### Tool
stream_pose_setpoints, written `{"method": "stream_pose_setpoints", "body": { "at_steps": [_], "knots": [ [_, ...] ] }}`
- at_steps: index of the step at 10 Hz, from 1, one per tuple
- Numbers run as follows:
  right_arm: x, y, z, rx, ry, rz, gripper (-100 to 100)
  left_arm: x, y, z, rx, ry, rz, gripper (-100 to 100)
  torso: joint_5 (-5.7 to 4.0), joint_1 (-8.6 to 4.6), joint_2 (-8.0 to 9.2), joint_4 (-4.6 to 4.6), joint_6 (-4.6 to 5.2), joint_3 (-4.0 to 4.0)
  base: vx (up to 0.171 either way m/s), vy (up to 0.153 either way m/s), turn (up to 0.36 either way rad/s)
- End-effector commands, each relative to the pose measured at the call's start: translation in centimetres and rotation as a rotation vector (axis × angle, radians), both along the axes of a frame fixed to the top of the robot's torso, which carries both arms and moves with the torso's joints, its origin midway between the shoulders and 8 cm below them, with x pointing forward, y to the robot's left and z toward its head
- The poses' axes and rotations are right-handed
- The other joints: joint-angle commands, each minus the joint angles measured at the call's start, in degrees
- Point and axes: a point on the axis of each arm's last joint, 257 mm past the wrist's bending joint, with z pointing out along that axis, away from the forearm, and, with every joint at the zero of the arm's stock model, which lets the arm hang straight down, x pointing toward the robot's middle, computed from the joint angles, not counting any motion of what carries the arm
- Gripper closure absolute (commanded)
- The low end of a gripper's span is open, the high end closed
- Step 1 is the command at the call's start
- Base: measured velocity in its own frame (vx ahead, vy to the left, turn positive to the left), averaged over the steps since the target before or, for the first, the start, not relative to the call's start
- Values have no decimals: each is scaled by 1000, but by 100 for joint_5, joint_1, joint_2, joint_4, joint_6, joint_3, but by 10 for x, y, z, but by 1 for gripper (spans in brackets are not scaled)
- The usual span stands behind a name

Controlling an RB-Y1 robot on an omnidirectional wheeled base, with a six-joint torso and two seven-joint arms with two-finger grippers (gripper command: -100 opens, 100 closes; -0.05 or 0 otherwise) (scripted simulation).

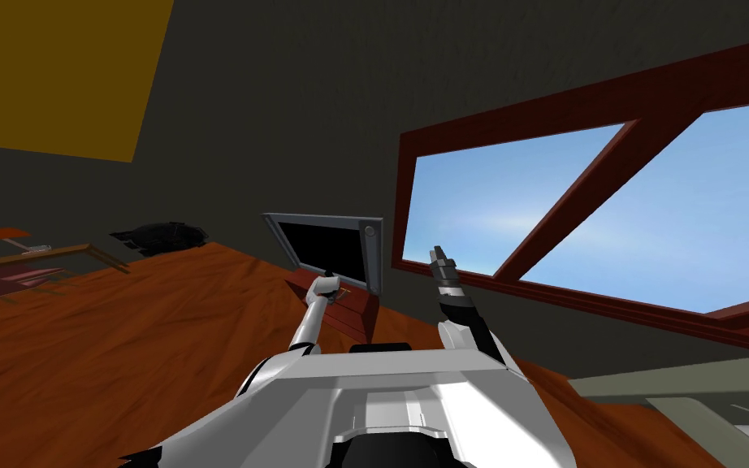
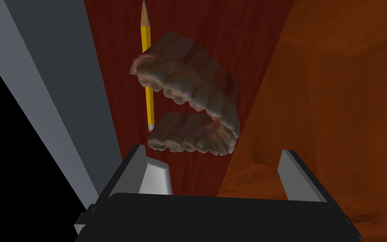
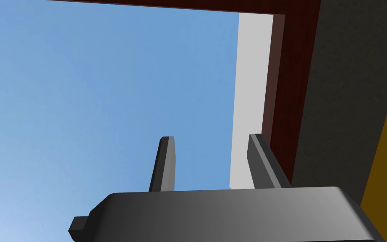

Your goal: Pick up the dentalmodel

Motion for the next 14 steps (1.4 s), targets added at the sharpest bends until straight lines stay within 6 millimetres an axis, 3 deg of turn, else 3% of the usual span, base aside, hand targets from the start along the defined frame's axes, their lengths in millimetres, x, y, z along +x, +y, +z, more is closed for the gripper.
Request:
{"method": "stream_pose_setpoints", "body": {
  "at_steps": [1, 7, 8, 12, 13, 14],
  "knots": [
    [0, 0, 0, 0, 0, 0, 0, 0, 8, -4, 0, -1, 7, -100, 0, 0, 0, 0, 0, 0, -14, -21, -43],
    [0, 0, 0, 0, 0, 0, 0, 2, 29, -13, -1, -1, 31, -100, 0, 2, 0, 0, 0, 0, -12, -18, -41],
    [0, 0, 0, 0, 0, 0, 0, 2, 30, -14, -1, -3, 31, 100, 1, 5, -2, 0, -1, -1, 0, 0, 0],
    [0, 0, 0, 0, 0, 0, 0, 2, 30, -14, 0, -1, 31, 100, 5, 11, -14, -2, 2, -8, -1, 0, 3],
    [0, 0, 0, 0, 0, 0, 0, 2, 30, -14, 0, -1, 31, 0, 4, 11, -14, -2, 2, -8, 0, 0, 0],
    [0, 0, 0, 0, 0, 0, 0, 2, 22, -11, 0, -2, 23, 100, 4, 11, -14, -2, 2, -8, 13, 17, 60]
  ]
}}
